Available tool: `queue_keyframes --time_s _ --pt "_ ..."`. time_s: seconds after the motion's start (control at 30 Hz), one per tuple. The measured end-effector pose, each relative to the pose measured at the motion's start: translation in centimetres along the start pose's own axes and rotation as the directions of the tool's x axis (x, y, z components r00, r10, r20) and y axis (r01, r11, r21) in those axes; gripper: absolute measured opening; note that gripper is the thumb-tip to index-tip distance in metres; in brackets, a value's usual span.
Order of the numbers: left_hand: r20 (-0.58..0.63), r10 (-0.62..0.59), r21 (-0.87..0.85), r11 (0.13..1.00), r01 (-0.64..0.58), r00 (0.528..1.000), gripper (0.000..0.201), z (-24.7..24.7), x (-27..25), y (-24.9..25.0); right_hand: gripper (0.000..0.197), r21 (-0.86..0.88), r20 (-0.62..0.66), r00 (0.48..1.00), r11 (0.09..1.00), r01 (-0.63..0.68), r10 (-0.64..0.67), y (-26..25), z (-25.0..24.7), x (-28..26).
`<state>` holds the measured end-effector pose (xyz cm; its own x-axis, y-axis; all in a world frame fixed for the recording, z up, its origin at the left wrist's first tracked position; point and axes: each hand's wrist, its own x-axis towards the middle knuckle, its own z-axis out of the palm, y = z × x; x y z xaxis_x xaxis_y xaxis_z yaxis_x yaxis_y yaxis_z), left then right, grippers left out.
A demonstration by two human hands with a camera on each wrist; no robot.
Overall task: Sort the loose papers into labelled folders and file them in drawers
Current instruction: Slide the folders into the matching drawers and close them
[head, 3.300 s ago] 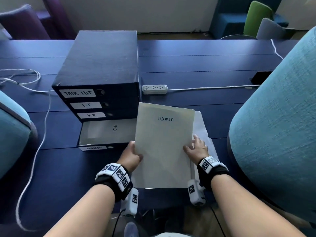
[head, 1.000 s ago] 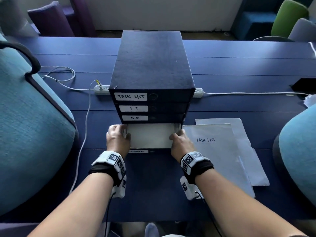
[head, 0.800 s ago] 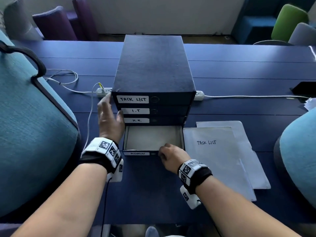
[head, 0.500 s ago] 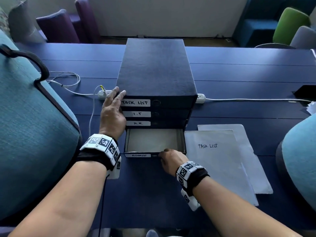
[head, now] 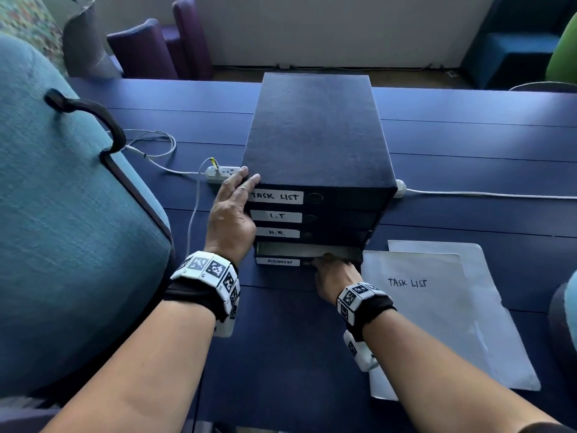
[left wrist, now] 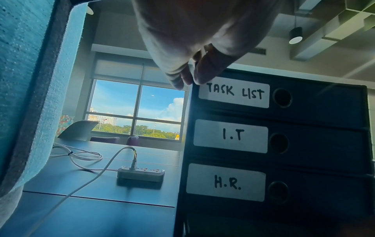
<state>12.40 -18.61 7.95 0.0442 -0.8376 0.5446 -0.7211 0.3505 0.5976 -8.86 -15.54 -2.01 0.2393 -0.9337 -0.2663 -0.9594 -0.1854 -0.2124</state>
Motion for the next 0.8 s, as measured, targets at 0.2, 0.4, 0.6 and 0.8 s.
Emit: queue_keyframes --time_s 0.2,0.4,0.6,0.8 --pt "0.03 -0.022 0.002 1.0 0.022 0.999 0.077 -0.3 0.1 0.1 0.05 0.005 -0.054 0.994 0.995 -0.095 0.096 0.0 0.4 1.3" --pt "0.062 -0.043 0.006 0.999 0.043 0.997 0.079 -0.5 0.1 0.3 0.062 0.01 -0.032 0.99 0.99 -0.139 0.139 -1.2 -0.2 0.7" --pt "0.074 -0.035 0.008 0.999 0.034 0.997 0.08 -0.6 0.2 0.3 0.05 0.23 -0.52 0.847 0.973 0.013 0.112 -2.4 -5.3 -1.2" --pt "0.082 -0.039 0.003 0.999 0.039 0.996 0.078 -0.9 0.5 0.5 0.057 0.183 -0.6 0.794 0.983 0.019 0.096 -2.8 -7.8 -1.9"
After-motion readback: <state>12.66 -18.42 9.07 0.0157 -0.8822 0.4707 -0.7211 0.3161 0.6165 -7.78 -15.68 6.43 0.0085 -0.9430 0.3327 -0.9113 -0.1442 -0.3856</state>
